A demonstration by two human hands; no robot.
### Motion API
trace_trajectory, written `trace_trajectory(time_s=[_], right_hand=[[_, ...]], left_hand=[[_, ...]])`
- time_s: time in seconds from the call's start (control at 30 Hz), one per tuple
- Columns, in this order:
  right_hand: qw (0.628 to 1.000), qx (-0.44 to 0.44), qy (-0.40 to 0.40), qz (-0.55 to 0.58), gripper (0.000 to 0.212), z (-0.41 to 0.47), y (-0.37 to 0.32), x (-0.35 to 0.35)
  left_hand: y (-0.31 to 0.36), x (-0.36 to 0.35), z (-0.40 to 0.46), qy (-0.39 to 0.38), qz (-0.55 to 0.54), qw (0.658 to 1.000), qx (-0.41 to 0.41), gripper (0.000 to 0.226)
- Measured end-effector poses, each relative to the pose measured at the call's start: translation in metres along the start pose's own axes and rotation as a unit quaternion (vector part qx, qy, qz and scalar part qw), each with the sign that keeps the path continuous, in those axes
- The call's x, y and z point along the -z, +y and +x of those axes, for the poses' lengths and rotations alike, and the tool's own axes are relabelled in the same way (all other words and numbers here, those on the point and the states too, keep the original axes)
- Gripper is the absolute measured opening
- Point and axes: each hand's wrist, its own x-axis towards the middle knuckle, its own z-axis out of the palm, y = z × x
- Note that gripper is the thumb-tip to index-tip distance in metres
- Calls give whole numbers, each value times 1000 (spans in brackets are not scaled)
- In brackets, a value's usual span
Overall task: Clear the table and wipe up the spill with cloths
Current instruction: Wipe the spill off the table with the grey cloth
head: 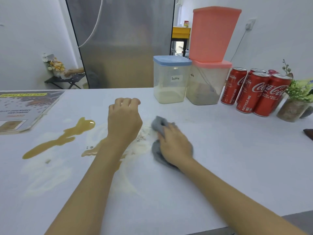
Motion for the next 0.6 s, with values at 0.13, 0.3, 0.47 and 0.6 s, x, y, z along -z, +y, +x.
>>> trace_trajectory(time_s=[0.13, 0.3, 0.47, 0.6], right_hand=[[984, 18, -52, 170, 28, -2, -28, -5], [914, -35, 15, 403, 19, 7, 13, 53], [967, -122, 9, 224, 24, 30, 93, 82], [995, -100, -8, -27, 42, 50, 102, 45]], left_hand=[[-3, 2, -4, -24, 31, 998, -40, 46], [-5, 1, -12, -40, 24, 999, -5, 44], [-4, -3, -15, -40, 43, 998, -22, 50], [-4, -3, -13, -39, 55, 997, -35, 51]])
